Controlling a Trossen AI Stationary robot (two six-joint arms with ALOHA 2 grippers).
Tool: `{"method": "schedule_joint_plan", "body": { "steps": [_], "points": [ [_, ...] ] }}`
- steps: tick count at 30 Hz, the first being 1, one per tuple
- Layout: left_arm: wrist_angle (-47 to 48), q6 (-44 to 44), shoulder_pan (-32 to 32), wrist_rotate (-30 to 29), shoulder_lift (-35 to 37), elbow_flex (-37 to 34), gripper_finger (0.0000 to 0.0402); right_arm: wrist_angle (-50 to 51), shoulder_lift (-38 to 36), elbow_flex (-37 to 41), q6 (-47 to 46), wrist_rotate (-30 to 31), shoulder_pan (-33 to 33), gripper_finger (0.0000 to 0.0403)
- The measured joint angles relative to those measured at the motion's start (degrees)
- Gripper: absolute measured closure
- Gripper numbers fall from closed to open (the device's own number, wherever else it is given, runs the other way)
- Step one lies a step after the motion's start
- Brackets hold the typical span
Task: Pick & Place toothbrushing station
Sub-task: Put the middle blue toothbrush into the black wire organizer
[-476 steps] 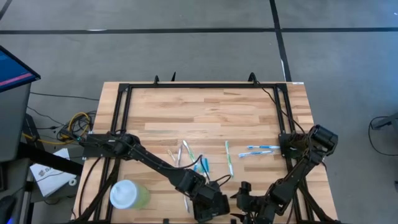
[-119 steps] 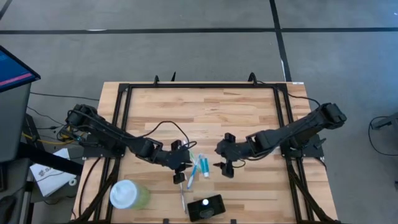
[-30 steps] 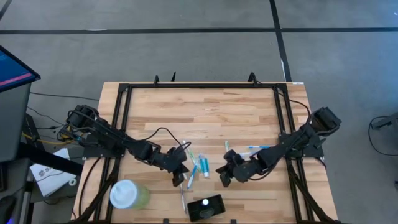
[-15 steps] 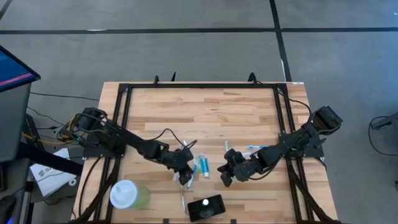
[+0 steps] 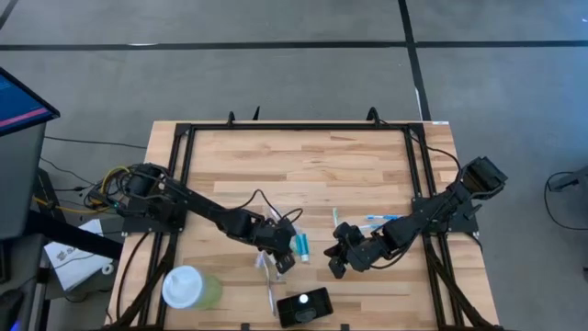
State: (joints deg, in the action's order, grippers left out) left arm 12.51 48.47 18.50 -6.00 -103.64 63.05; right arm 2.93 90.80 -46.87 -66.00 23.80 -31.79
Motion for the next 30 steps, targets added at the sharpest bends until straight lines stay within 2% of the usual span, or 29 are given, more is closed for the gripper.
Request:
{"method": "schedule_joint_plan", "body": {
  "steps": [7, 22, 26, 30],
  "points": [
    [3.34, -1.88, -0.22, -0.13, 2.01, -0.04, 0.0400, 1.13, -1.95, -0.08, 4.59, -3.63, 1.29, 0.0403],
    [3.56, -3.03, 0.17, 0.00, 2.43, -1.04, 0.0399, 32.54, -19.99, -0.01, 17.60, -10.68, 8.59, 0.0403],
    [3.37, -2.38, 0.39, 0.00, 2.43, -2.06, 0.0399, 39.08, -22.09, 0.00, 25.57, -15.16, 9.09, 0.0400],
    [3.12, -1.95, 0.39, 0.02, 2.43, -2.21, 0.0399, 40.86, -21.91, 0.87, 32.53, -19.38, 8.96, 0.0374]
  ]
}}
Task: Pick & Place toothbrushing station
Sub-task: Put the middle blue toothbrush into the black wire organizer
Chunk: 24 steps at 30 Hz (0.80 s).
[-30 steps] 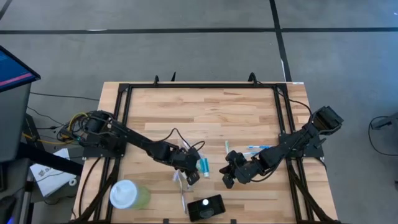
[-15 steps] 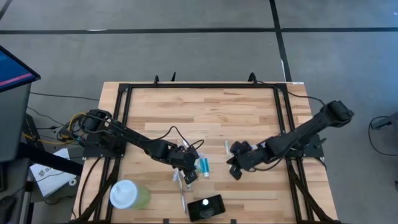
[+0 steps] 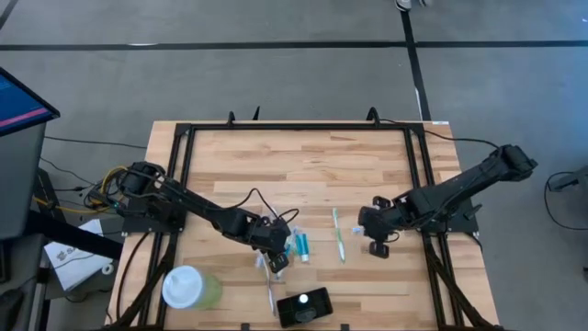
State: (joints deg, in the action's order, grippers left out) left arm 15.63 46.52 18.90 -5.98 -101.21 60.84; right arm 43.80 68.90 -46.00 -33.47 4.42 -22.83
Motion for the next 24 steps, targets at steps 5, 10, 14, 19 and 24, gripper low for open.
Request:
{"method": "schedule_joint_plan", "body": {
  "steps": [5, 10, 14, 19, 24],
  "points": [
    [-0.25, 0.02, 0.00, 0.00, 0.00, 0.00, 0.0399, -0.37, 3.00, 2.92, 4.69, -3.09, -0.02, 0.0308],
    [-0.38, 0.28, 0.00, -0.17, 0.00, 0.00, 0.0399, -0.84, 7.09, 3.55, 8.71, -3.07, 0.47, 0.0230],
    [-0.47, 0.78, 0.00, -0.24, 0.00, 0.00, 0.0399, -1.74, 9.08, 3.57, 10.67, -2.90, 1.58, 0.0180],
    [-0.58, 0.92, 0.00, -0.27, 0.00, 0.00, 0.0399, -3.43, 10.62, 3.79, 13.08, -3.05, 3.70, 0.0159],
    [-0.54, 0.90, -0.22, -0.29, 0.00, 0.00, 0.0399, -5.98, 11.04, 7.94, 14.40, -4.84, 6.37, 0.0173]
  ]
}}
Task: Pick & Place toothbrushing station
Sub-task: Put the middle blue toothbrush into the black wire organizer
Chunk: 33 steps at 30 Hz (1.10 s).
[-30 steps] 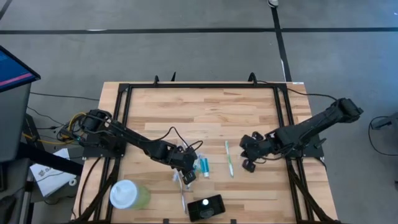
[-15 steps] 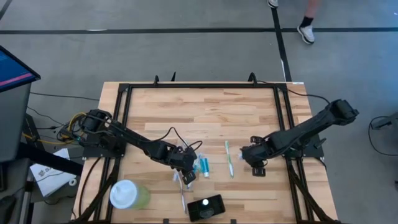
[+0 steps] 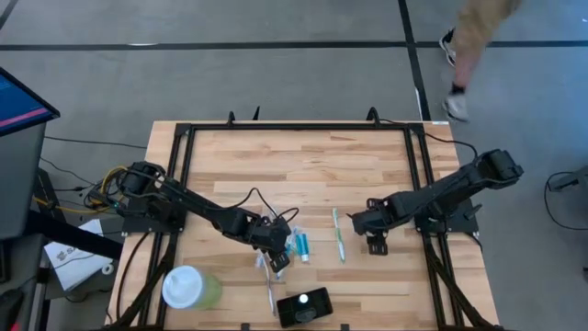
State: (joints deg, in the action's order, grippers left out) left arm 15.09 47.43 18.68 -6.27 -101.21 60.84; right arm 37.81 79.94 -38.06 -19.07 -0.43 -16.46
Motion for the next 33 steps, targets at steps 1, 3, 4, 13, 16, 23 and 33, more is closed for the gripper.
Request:
{"method": "schedule_joint_plan", "body": {
  "steps": [1, 3, 4, 13, 16, 23, 33],
  "points": [
    [0.14, -0.01, 0.00, 0.01, 0.00, 0.00, 0.0399, -0.17, -0.07, 0.86, 0.00, -0.02, 0.45, 0.0177],
    [0.45, -0.01, 0.00, 0.03, 0.00, 0.00, 0.0399, -0.52, -0.39, 2.12, -0.05, -0.71, 1.37, 0.0185],
    [0.61, -0.01, 0.00, 0.04, 0.00, 0.00, 0.0399, -0.73, -0.53, 2.39, -0.20, -1.24, 1.72, 0.0188],
    [0.81, -0.07, -0.50, 0.03, 0.00, 0.00, 0.0399, -2.76, -0.55, 1.51, 0.60, -2.56, 2.26, 0.0206],
    [0.74, -0.14, -0.56, -0.01, 0.00, 0.00, 0.0399, -2.83, -0.53, 1.31, 1.57, -1.32, 2.26, 0.0210],
    [0.59, -0.57, -0.81, -0.21, 0.00, 0.00, 0.0399, -3.65, 1.10, 2.13, 4.10, 0.22, 2.26, 0.0218],
    [0.85, -0.66, -0.81, -0.19, 0.00, 0.00, 0.0399, -5.91, 3.80, 1.89, 4.31, 0.80, 1.62, 0.0230]
  ]
}}
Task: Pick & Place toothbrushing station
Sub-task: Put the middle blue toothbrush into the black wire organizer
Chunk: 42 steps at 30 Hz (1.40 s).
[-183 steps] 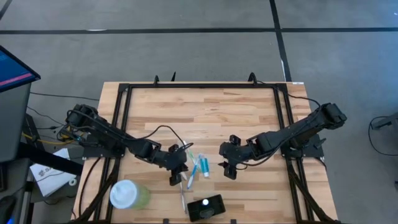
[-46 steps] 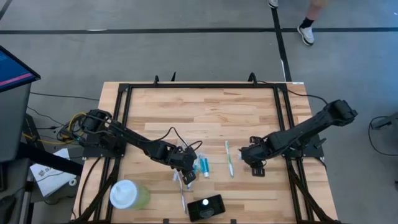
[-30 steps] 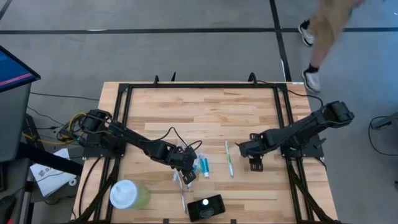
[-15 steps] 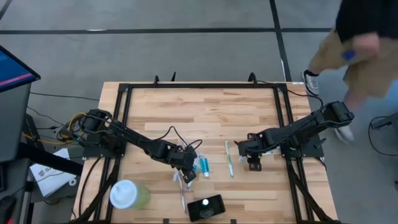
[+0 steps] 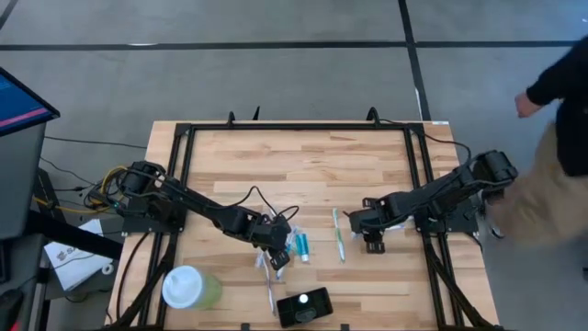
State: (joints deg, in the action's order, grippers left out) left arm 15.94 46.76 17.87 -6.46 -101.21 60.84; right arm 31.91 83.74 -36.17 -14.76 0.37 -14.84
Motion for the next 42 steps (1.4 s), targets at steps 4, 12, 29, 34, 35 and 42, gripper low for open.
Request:
{"method": "schedule_joint_plan", "body": {
  "steps": [4, 12, 29, 34, 35, 42],
  "points": [
    [0.18, -0.49, 0.00, 0.02, 0.00, 0.00, 0.0399, 0.56, 2.04, -0.15, -0.05, 0.32, -0.83, 0.0241],
    [0.50, -1.38, 0.04, 0.07, 0.00, 0.00, 0.0399, 0.20, 1.86, 0.00, -0.17, 0.13, -1.21, 0.0282],
    [0.79, -1.50, 0.06, -0.68, 0.00, 0.00, 0.0399, 0.98, 2.19, -1.57, -5.44, -0.36, -1.20, 0.0389],
    [0.81, -2.28, 0.09, -0.92, 0.00, 0.00, 0.0399, 1.81, 2.59, -4.71, -5.97, -0.42, -1.10, 0.0398],
    [0.79, -2.89, 0.09, -0.98, 0.00, 0.00, 0.0399, 1.28, 2.47, -5.76, -6.19, -0.40, -1.10, 0.0397],
    [0.59, -4.44, 0.38, -1.05, 0.00, 0.00, 0.0399, 1.26, 2.32, -11.19, -6.48, 0.30, -0.78, 0.0399]
  ]
}}
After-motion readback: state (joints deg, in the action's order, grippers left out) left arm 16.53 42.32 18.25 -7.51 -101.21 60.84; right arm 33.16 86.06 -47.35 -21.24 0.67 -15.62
